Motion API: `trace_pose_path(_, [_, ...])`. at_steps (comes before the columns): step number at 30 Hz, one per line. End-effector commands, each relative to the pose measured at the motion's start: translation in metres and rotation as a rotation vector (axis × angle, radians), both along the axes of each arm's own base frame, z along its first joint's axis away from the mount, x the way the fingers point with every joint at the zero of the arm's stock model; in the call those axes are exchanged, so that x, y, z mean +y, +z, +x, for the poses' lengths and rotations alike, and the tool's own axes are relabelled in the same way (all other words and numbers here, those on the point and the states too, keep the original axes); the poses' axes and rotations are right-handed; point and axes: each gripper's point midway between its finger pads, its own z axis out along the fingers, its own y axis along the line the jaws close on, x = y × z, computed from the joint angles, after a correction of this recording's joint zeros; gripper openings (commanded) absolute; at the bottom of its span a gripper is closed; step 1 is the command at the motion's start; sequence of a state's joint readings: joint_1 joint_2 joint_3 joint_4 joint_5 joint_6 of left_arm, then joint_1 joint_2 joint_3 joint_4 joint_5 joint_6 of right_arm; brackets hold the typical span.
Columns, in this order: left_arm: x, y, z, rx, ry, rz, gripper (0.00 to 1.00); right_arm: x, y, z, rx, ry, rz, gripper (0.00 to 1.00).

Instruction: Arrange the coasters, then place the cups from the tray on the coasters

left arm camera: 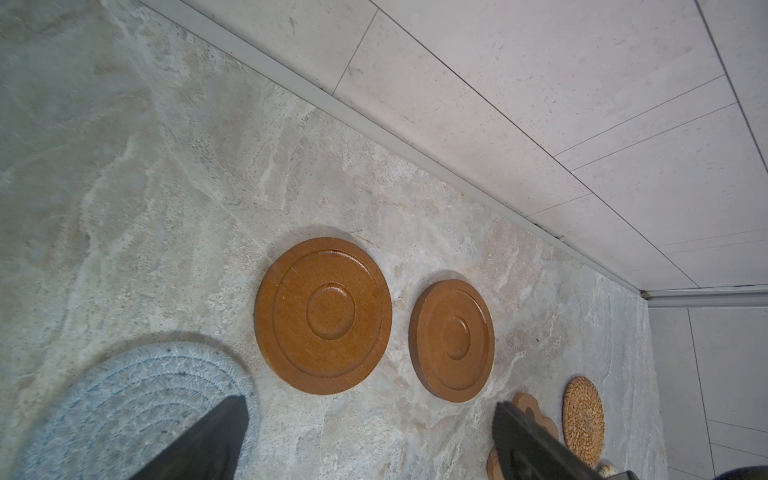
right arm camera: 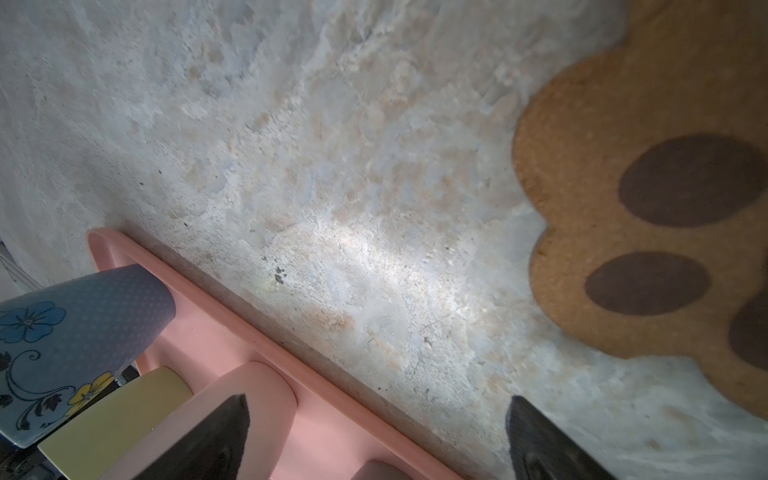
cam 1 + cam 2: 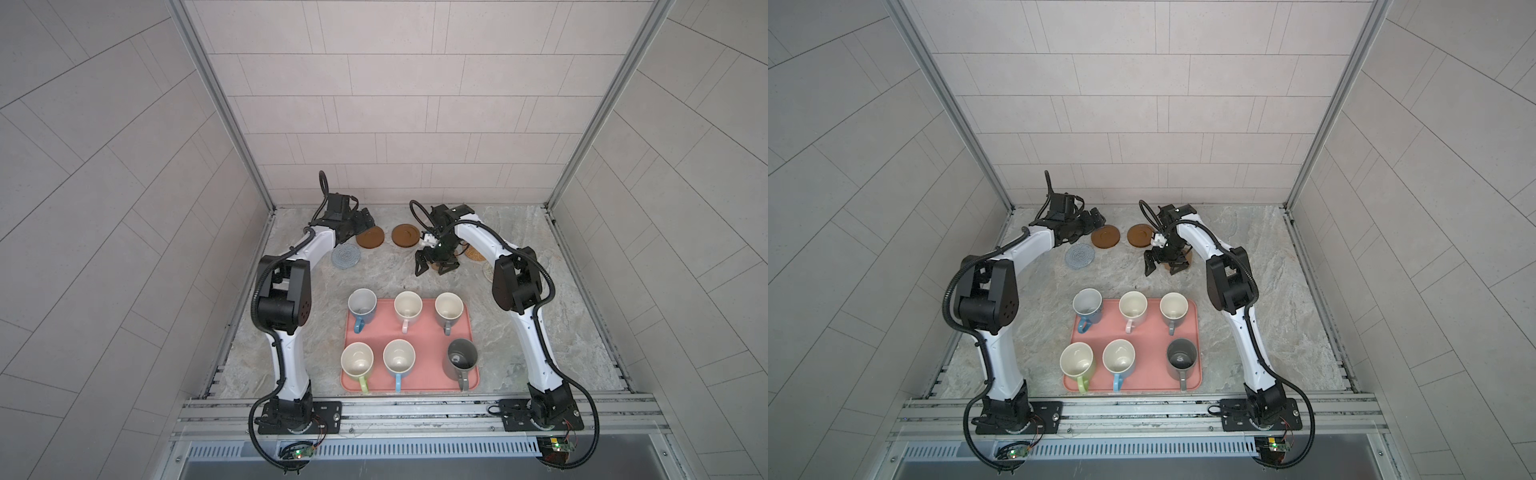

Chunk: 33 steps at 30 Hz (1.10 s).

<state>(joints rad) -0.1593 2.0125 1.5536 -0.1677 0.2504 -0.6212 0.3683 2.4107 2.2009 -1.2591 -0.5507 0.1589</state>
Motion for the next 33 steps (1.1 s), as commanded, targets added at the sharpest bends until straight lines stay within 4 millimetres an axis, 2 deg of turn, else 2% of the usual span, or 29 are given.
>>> trace_pose_path(1, [0.001,0.005,0.008,-0.017,0.012,-0.012,1.0,-0.002,0.002,-0.001,-0.005,0.004,-0.02,0.98])
trace_pose_path(20, [0.002,0.007,0.007,-0.018,0.016,-0.009,1.0,-0.006,-0.024,0.006,0.017,-0.024,-0.052,0.99])
trace_pose_path(26, [0.003,0.006,0.006,-0.014,0.017,-0.007,1.0,-0.014,-0.029,0.017,-0.01,-0.068,-0.09,0.99])
trace_pose_path(33, [0.002,0.005,0.006,-0.015,0.016,-0.008,1.0,-0.012,-0.032,0.032,-0.035,-0.123,-0.076,0.99])
